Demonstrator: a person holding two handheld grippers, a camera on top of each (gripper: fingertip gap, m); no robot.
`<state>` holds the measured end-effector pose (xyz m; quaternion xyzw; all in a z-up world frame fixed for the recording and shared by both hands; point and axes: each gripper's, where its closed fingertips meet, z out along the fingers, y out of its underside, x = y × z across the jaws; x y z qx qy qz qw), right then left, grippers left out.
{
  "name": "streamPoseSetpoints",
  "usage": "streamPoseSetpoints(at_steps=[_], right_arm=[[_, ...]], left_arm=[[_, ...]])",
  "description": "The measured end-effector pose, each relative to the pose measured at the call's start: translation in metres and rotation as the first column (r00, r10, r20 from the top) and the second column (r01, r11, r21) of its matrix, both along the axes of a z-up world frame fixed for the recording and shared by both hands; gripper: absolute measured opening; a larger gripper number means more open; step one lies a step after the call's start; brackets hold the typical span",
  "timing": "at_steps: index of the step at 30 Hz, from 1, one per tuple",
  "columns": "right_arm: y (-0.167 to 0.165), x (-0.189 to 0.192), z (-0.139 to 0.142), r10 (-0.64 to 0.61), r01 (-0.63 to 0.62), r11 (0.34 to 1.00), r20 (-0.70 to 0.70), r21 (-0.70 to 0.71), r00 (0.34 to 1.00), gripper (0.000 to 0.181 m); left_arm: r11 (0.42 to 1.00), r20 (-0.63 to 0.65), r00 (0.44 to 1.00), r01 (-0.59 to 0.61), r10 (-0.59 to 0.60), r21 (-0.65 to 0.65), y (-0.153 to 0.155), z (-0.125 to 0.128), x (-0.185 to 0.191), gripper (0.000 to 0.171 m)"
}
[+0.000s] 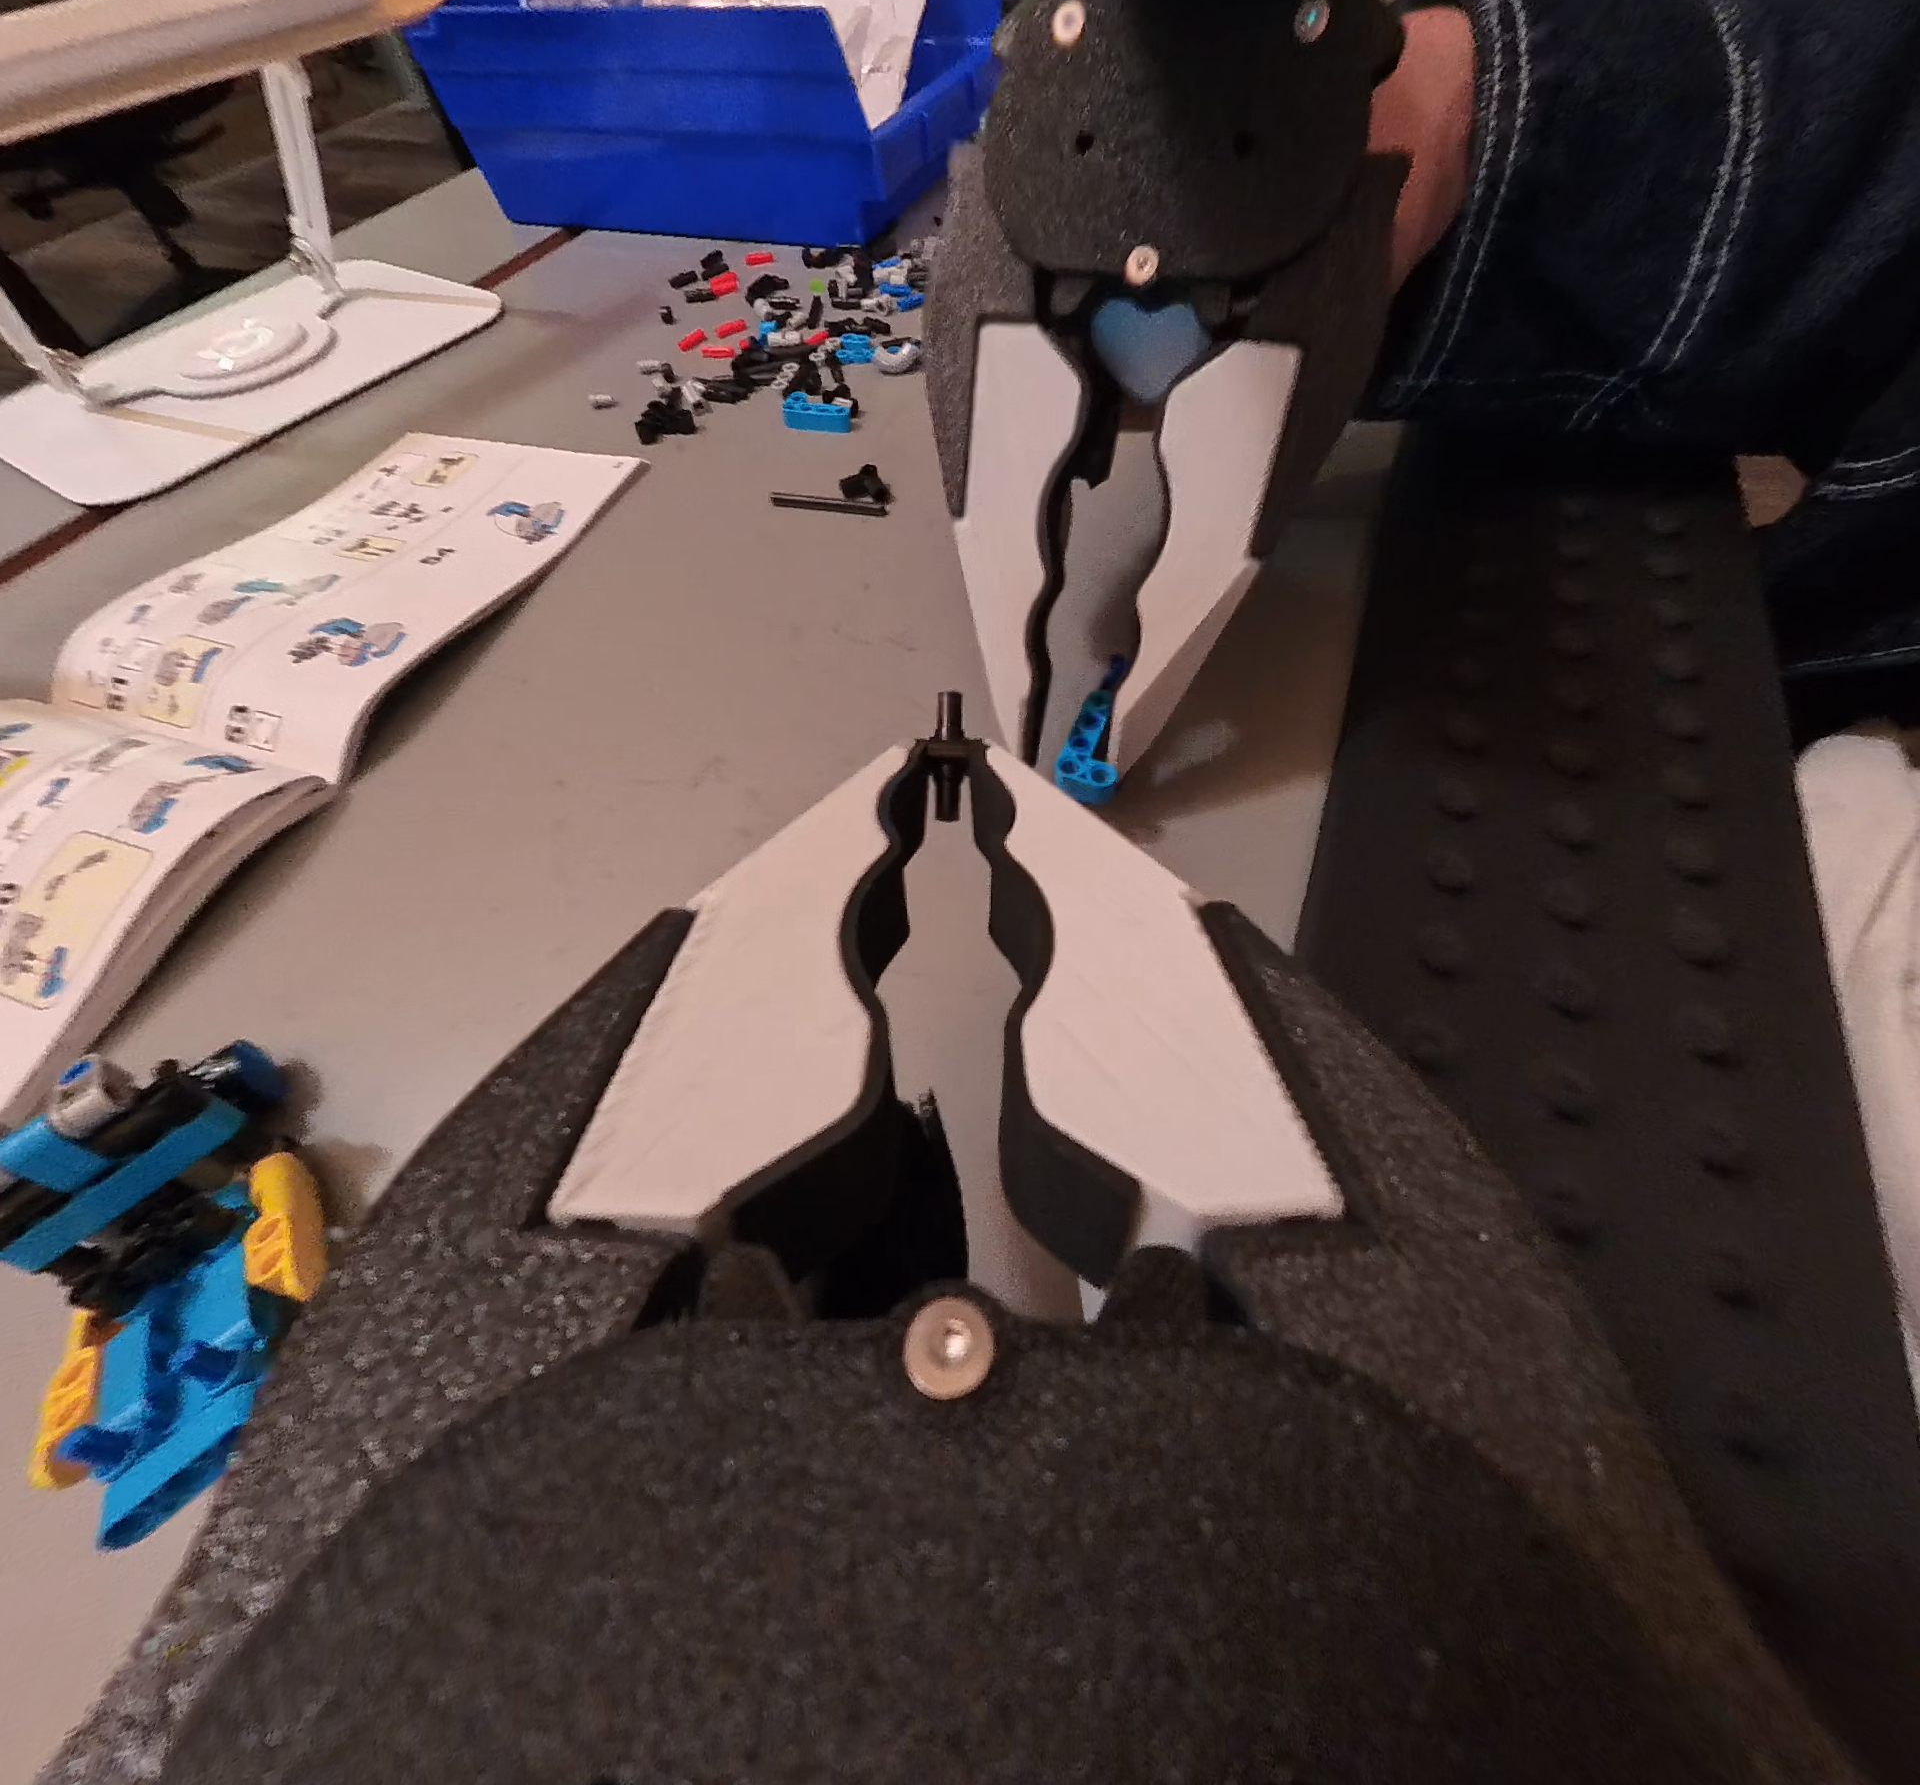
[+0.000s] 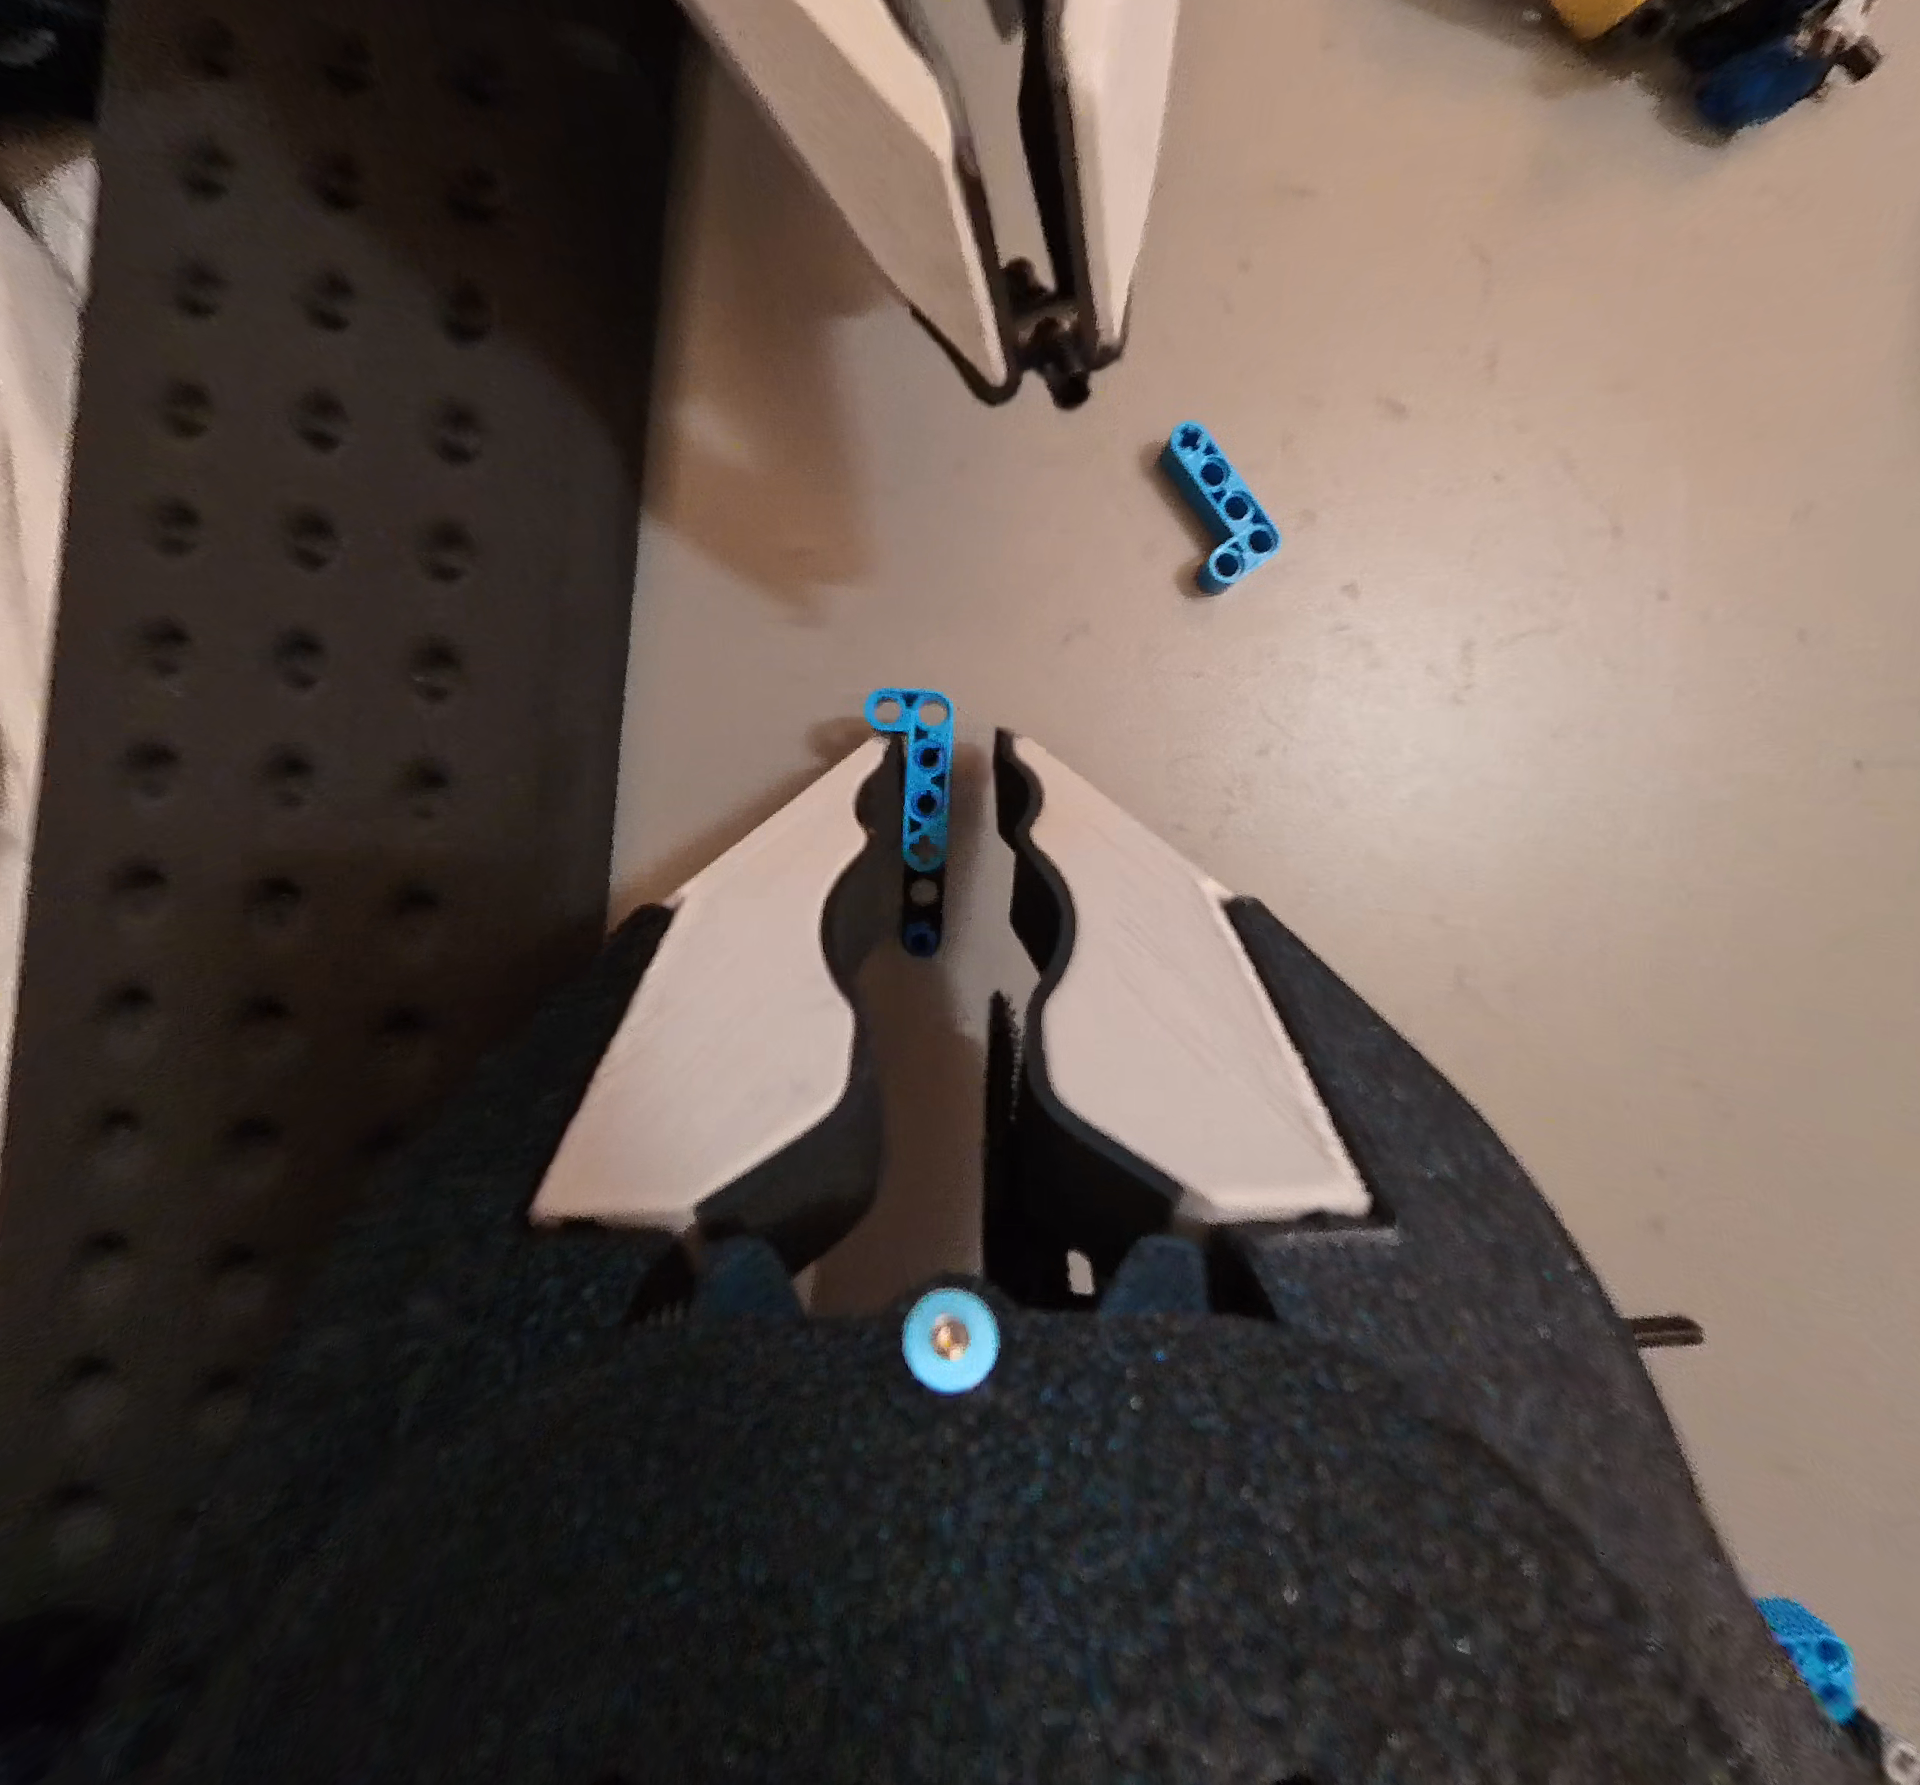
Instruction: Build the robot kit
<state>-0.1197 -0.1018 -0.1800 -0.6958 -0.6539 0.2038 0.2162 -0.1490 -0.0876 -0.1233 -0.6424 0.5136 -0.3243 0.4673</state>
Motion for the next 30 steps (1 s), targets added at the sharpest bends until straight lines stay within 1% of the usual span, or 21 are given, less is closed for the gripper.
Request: streamPoseSetpoints(at_steps=[3,5,6,7,8,10,11,12,13,16,17,18,19,21,22,24,26,27,28,30], right_arm=[[0.000,-0.004,0.025,-0.049,0.048,0.999,-0.123,-0.013,0.991,0.024],[0.003,-0.009,0.046,-0.121,0.110,0.992,-0.244,-0.058,0.962,0.026],[0.009,-0.011,0.054,-0.181,0.160,0.983,-0.300,-0.092,0.937,0.026],[0.016,-0.014,0.060,-0.256,0.218,0.965,-0.353,-0.146,0.900,0.025],[0.020,-0.018,0.064,-0.334,0.256,0.938,-0.403,-0.234,0.852,0.025],[0.019,-0.031,0.078,-0.457,0.219,0.858,-0.498,-0.464,0.737,0.025],[0.018,-0.035,0.083,-0.499,0.178,0.819,-0.524,-0.545,0.690,0.027],[0.016,-0.038,0.085,-0.522,0.147,0.793,-0.534,-0.592,0.665,0.026],[0.017,-0.039,0.082,-0.539,0.153,0.779,-0.524,-0.609,0.659,0.023],[0.021,-0.040,0.068,-0.545,0.226,0.789,-0.482,-0.572,0.686,0.020],[0.021,-0.040,0.069,-0.549,0.221,0.785,-0.486,-0.578,0.680,0.020],[0.020,-0.041,0.073,-0.550,0.193,0.778,-0.500,-0.598,0.668,0.006],[0.020,-0.041,0.073,-0.559,0.181,0.765,-0.497,-0.618,0.664,0.004],[0.019,-0.041,0.073,-0.580,0.140,0.730,-0.497,-0.669,0.645,0.003],[0.017,-0.041,0.074,-0.592,0.090,0.693,-0.494,-0.715,0.637,0.003],[0.010,-0.038,0.083,-0.613,-0.051,0.597,-0.497,-0.800,0.615,0.002],[0.008,-0.036,0.089,-0.634,-0.155,0.523,-0.504,-0.838,0.587,0.003],[0.005,-0.036,0.090,-0.634,-0.196,0.491,-0.502,-0.849,0.588,0.003],[0.003,-0.036,0.093,-0.635,-0.226,0.470,-0.505,-0.853,0.585,0.003],[0.001,-0.036,0.098,-0.632,-0.264,0.457,-0.519,-0.849,0.575,0.003]], left_arm=[[0.997,-0.018,0.999,-0.032,0.033,0.076,0.004,0.001,-0.002,0.008],[0.989,-0.030,0.998,-0.050,0.055,0.138,0.006,0.003,-0.002,0.007],[0.984,-0.035,0.997,-0.057,0.063,0.170,0.006,0.005,-0.002,0.008],[0.978,-0.038,0.997,-0.060,0.069,0.197,0.006,0.006,-0.002,0.008],[0.974,-0.038,0.997,-0.060,0.070,0.219,0.005,0.007,-0.001,0.008],[0.966,-0.037,0.997,-0.062,0.074,0.251,0.003,0.010,-0.001,0.008],[0.964,-0.039,0.996,-0.061,0.074,0.259,0.003,0.010,-0.001,0.008],[0.961,-0.045,0.996,-0.062,0.077,0.268,0.003,0.010,-0.001,0.008],[0.956,-0.046,0.995,-0.071,0.087,0.286,0.004,0.011,-0.001,0.008],[0.947,-0.044,0.994,-0.081,0.099,0.311,0.004,0.013,-0.002,0.008],[0.948,-0.050,0.994,-0.077,0.097,0.309,0.004,0.012,-0.002,0.008],[0.949,-0.054,0.994,-0.071,0.092,0.308,0.003,0.011,-0.002,0.007],[0.945,-0.062,0.993,-0.074,0.098,0.318,0.003,0.010,-0.002,0.008],[0.941,-0.063,0.993,-0.074,0.100,0.331,0.003,0.011,-0.002,0.007],[0.941,-0.048,0.995,-0.067,0.088,0.333,0.000,0.014,-0.001,0.008],[0.942,0.007,0.998,-0.058,0.059,0.330,-0.005,0.023,0.000,0.011],[0.945,0.046,0.998,-0.050,0.038,0.322,-0.009,0.030,0.000,0.012],[0.948,0.060,0.998,-0.038,0.020,0.315,-0.012,0.032,0.001,0.013],[0.949,0.075,0.997,-0.035,0.012,0.312,-0.013,0.035,0.001,0.013],[0.953,0.105,0.994,-0.034,0.003,0.303,-0.015,0.039,0.001,0.013]])
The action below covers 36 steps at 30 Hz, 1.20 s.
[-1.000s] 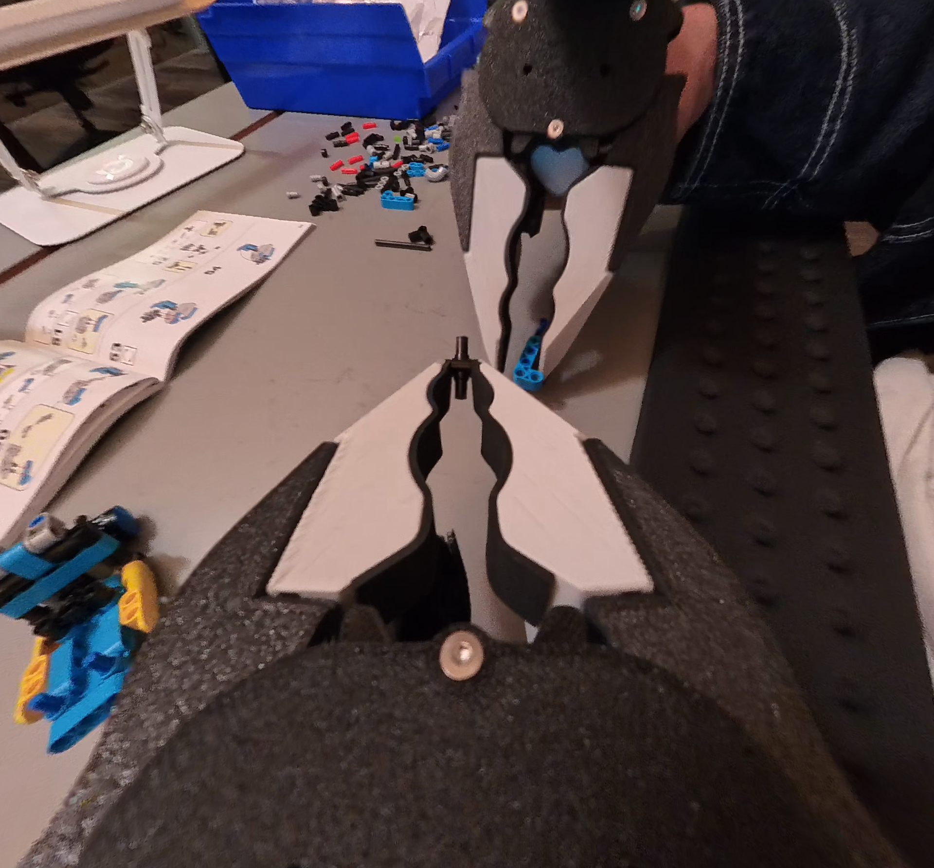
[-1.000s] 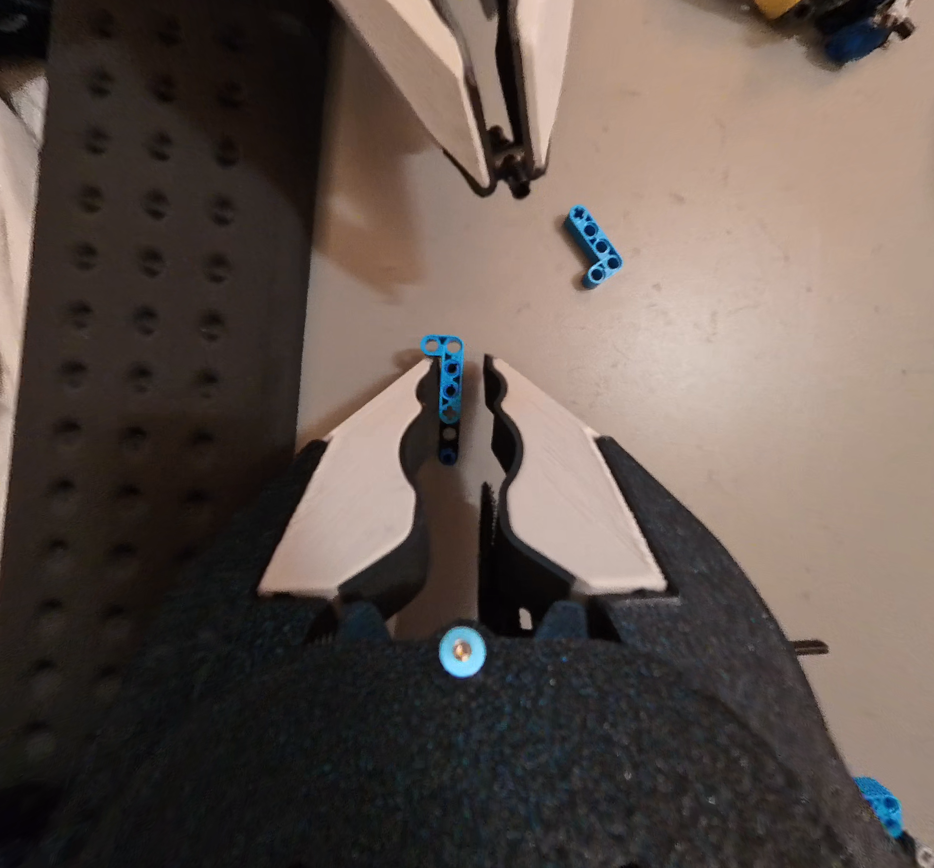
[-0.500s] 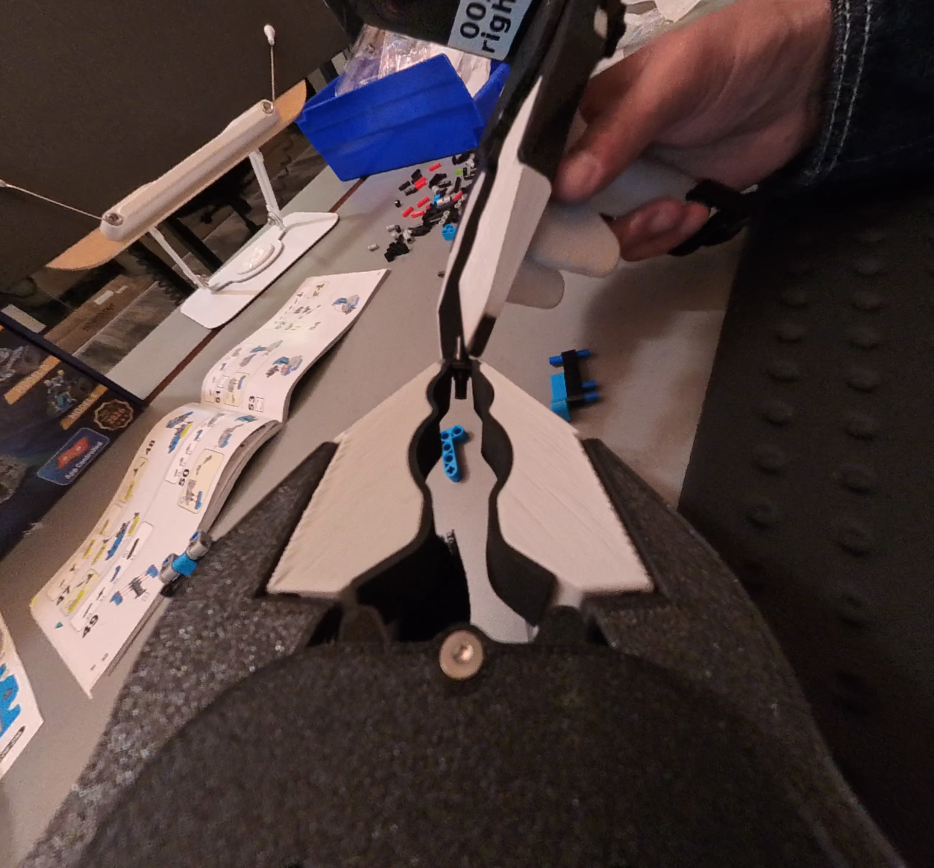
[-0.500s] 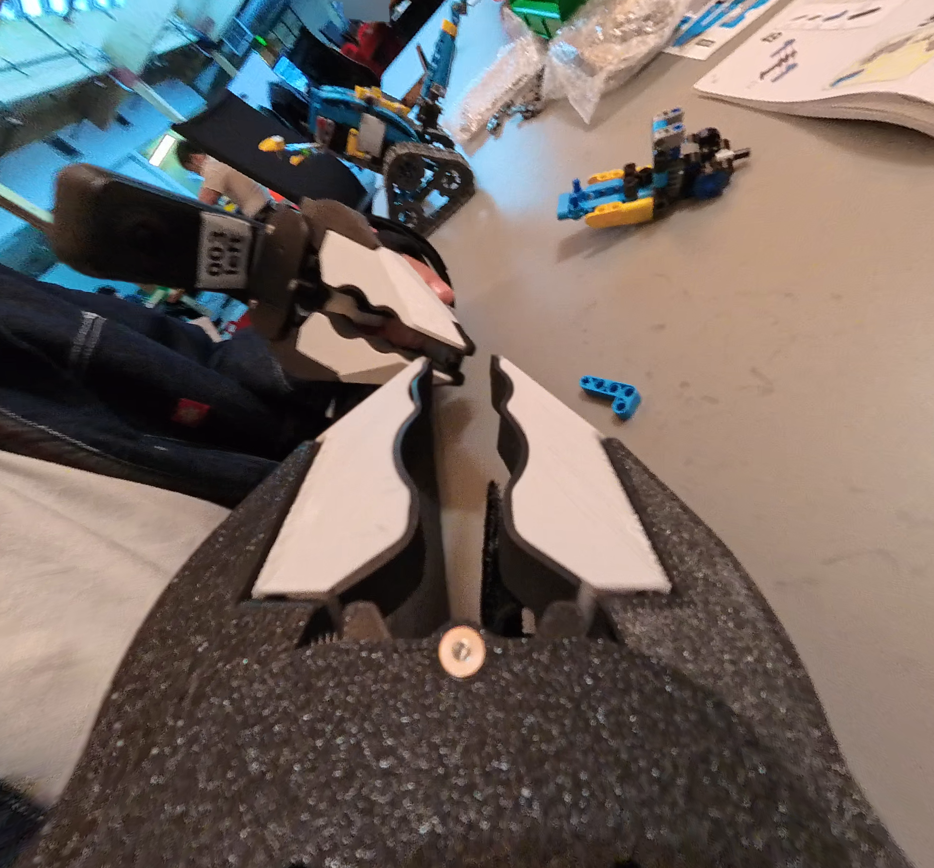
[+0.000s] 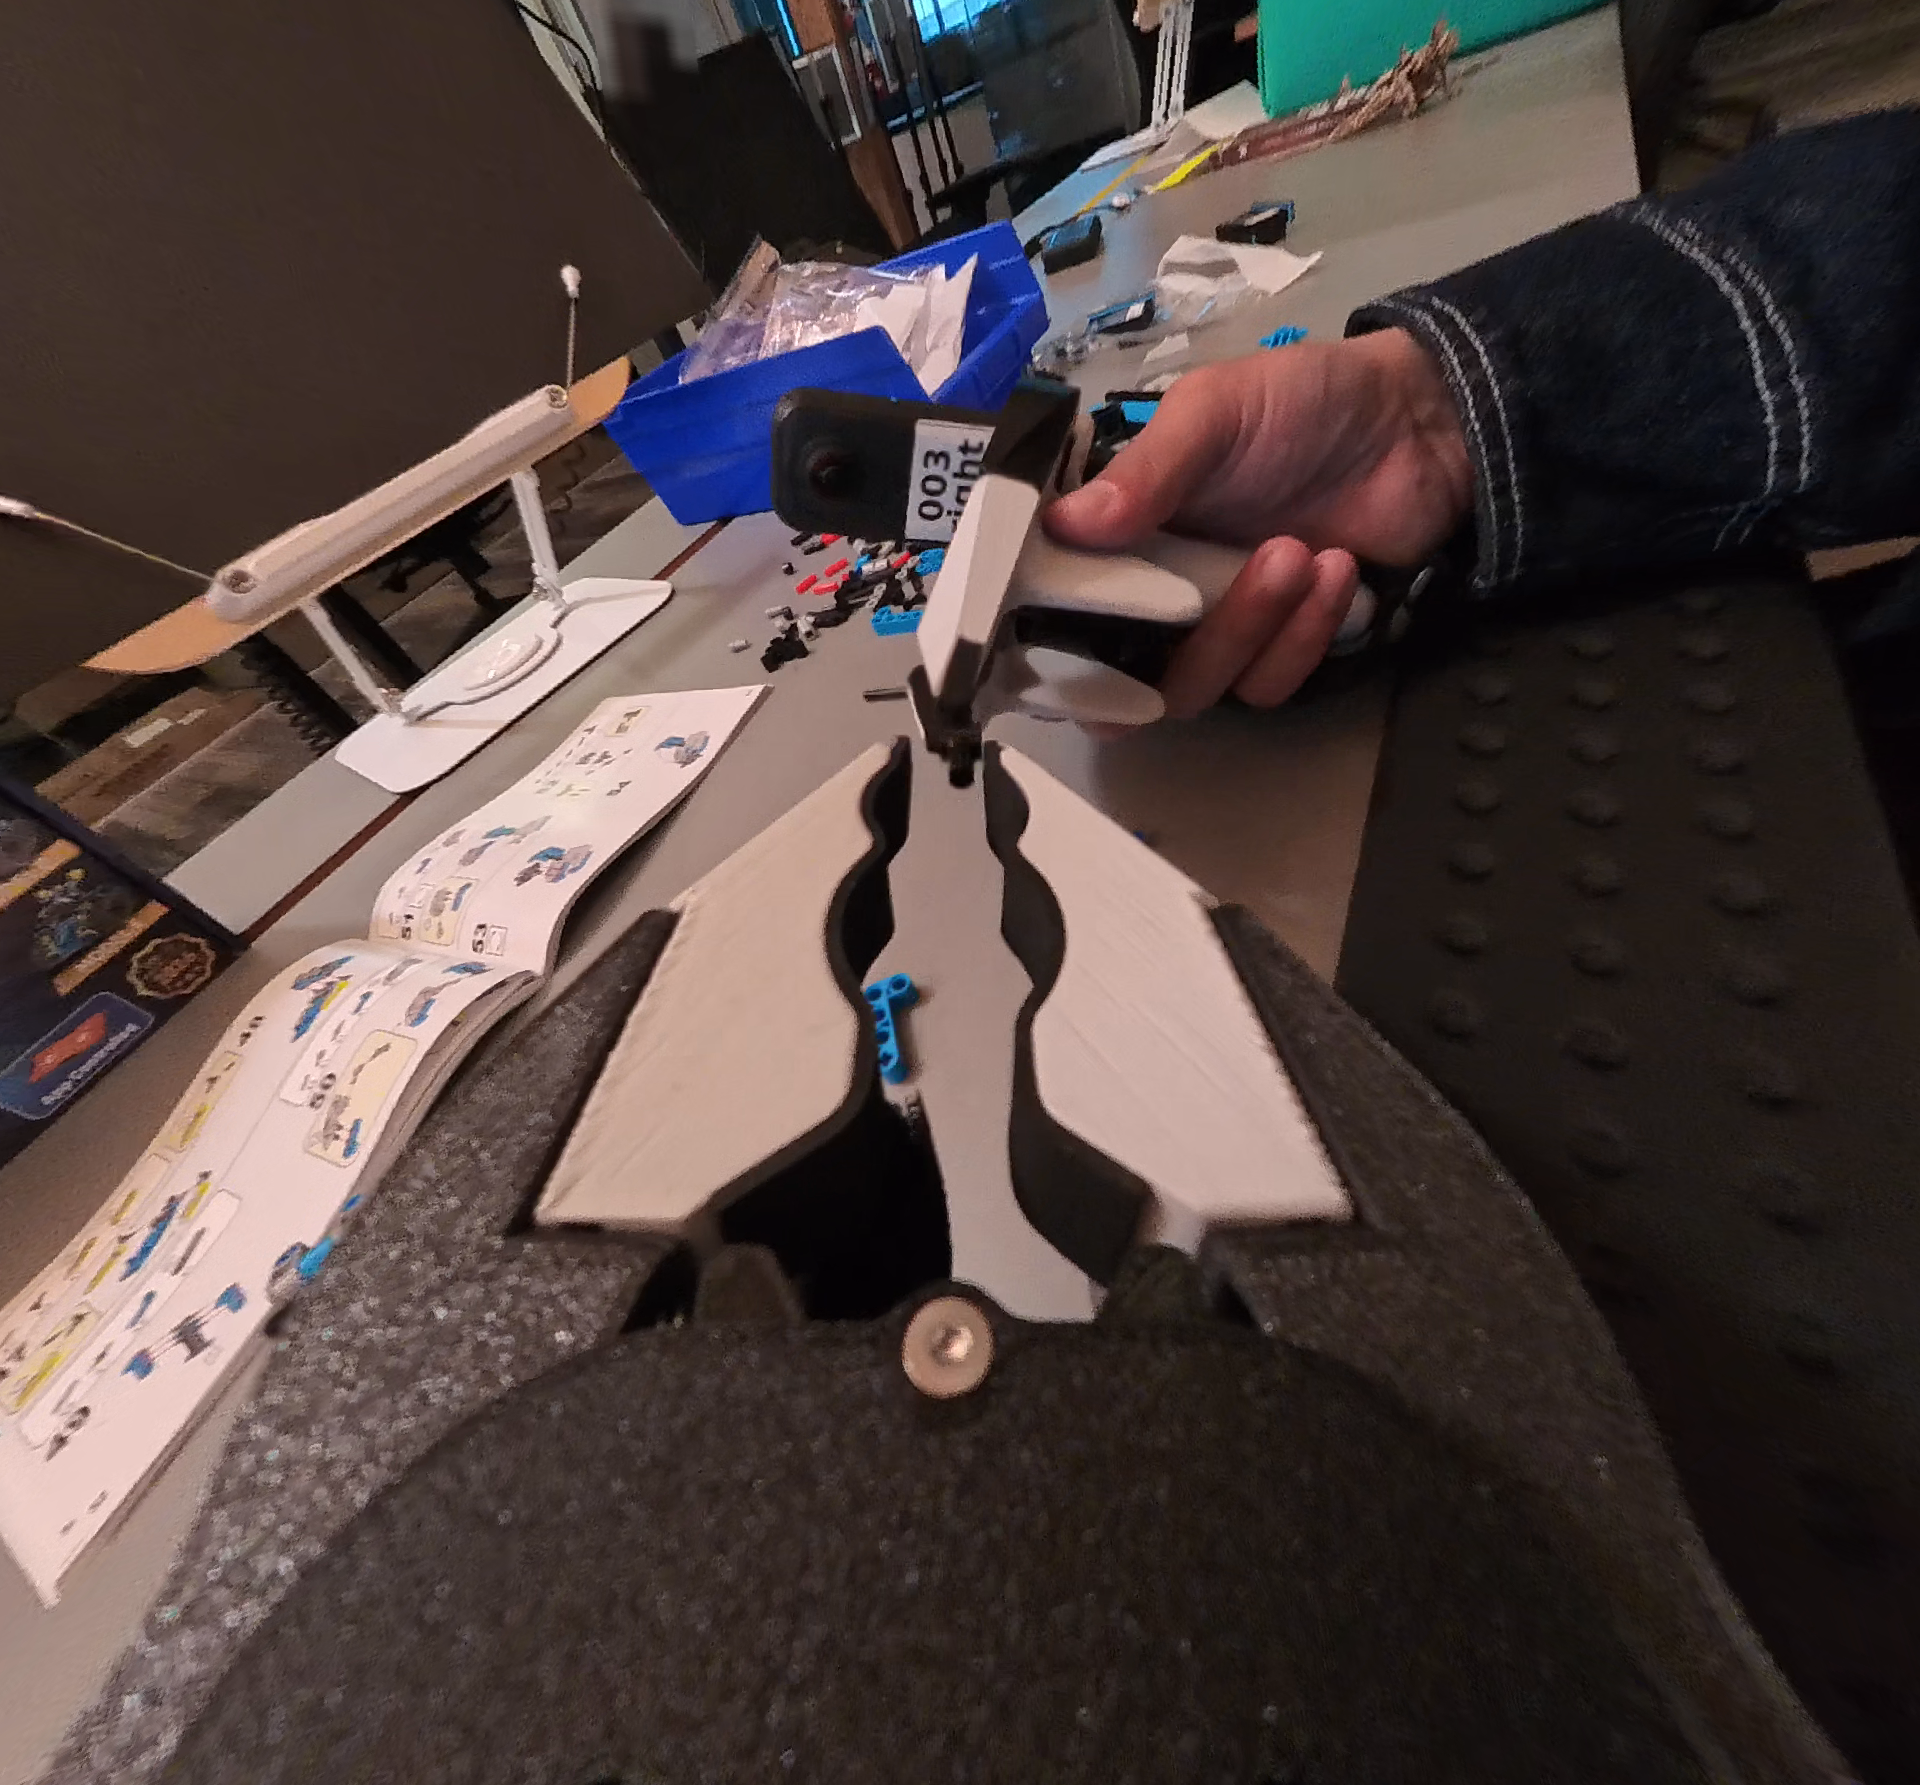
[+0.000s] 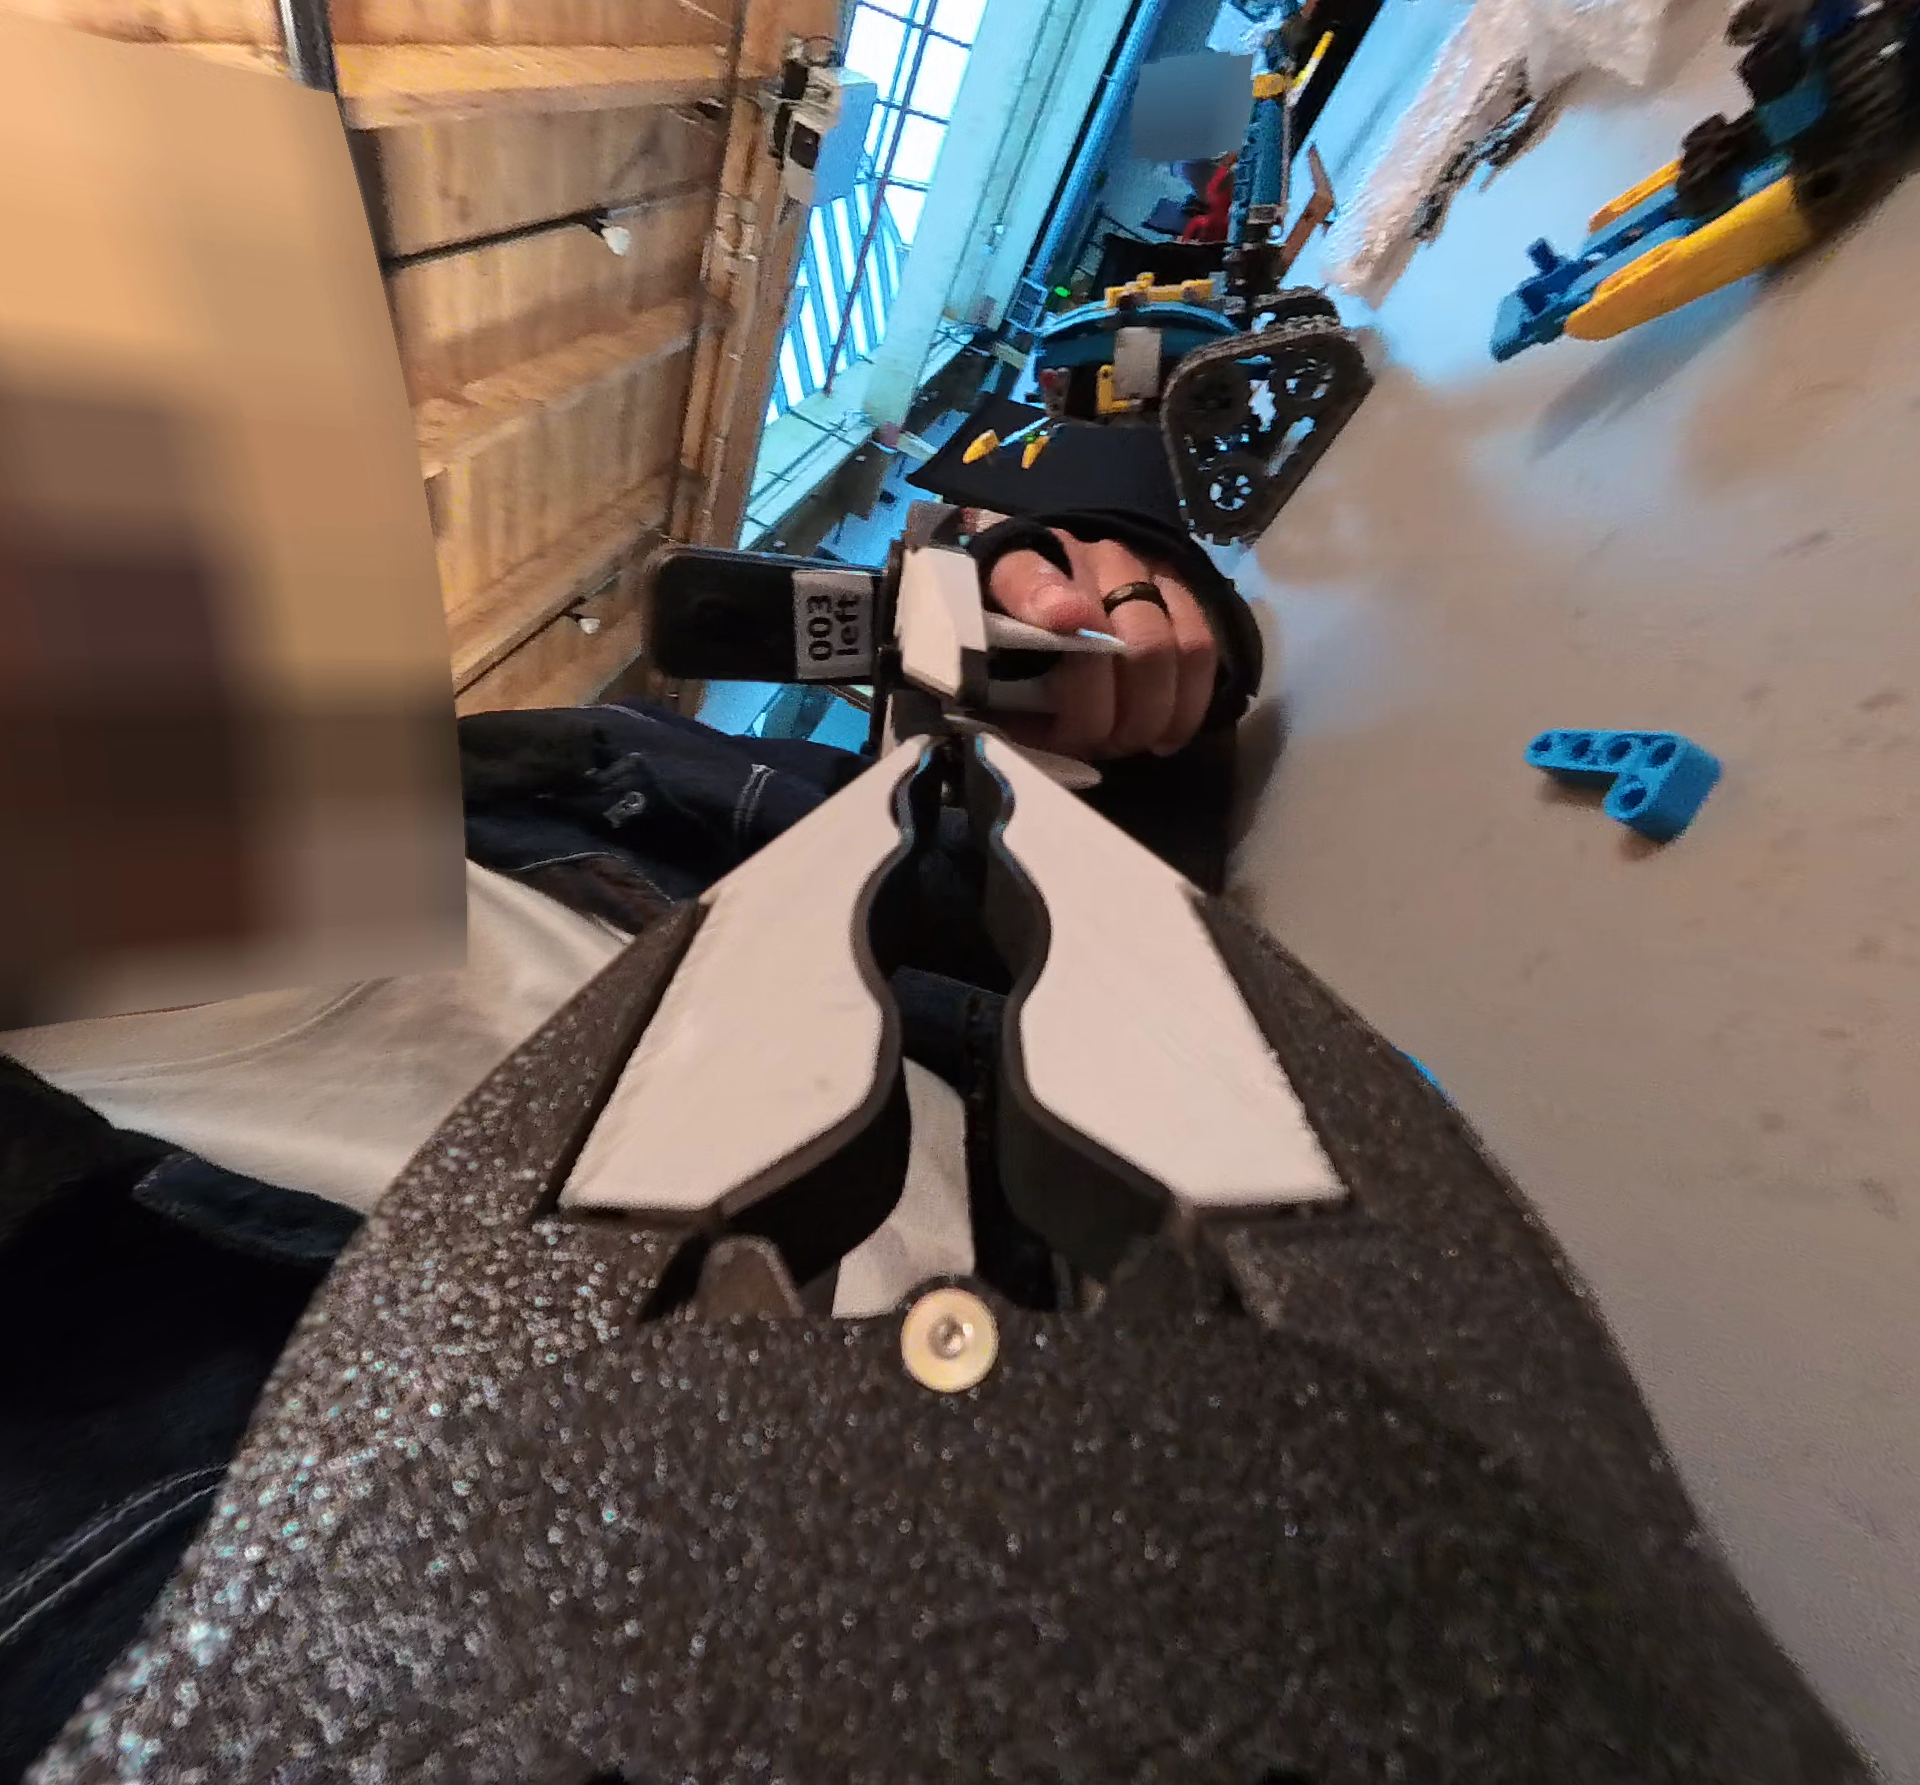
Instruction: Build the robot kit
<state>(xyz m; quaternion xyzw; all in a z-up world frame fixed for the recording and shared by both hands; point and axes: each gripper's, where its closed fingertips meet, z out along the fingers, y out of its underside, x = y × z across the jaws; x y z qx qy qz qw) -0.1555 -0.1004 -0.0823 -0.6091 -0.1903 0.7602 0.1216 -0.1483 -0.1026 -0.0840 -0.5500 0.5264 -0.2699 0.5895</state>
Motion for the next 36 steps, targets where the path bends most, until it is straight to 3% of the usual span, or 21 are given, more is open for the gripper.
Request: streamPoseSetpoints(at_steps=[5,10,14,17,27,36], right_arm=[[0.002,0.003,0.010,-0.014,0.016,0.999,-0.037,0.048,0.999,0.003],[-0.005,0.000,0.008,0.028,-0.028,1.000,-0.047,0.006,0.999,0.003],[-0.005,-0.002,0.009,0.036,-0.038,0.999,-0.073,-0.032,0.997,0.003],[-0.003,-0.002,0.009,0.021,-0.022,1.000,-0.063,-0.018,0.998,0.003],[-0.001,-0.001,0.007,0.008,-0.007,1.000,-0.045,0.012,0.999,0.003],[0.007,0.002,0.006,-0.025,0.024,0.999,-0.060,-0.021,0.998,0.003]], left_arm=[[0.986,0.074,0.995,0.075,-0.065,-0.146,-0.005,0.005,0.000,0.016],[0.997,0.023,0.999,0.049,-0.048,-0.058,-0.006,0.000,0.004,0.016],[1.000,0.022,1.000,0.015,-0.015,-0.017,-0.002,0.003,0.000,0.004],[1.000,0.028,0.999,-0.018,0.018,0.002,0.002,0.005,-0.001,0.011],[0.999,0.022,1.000,0.002,-0.001,-0.041,0.000,0.001,0.001,0.008],[0.998,0.036,0.999,0.007,-0.005,-0.061,0.000,0.003,0.001,0.016]])
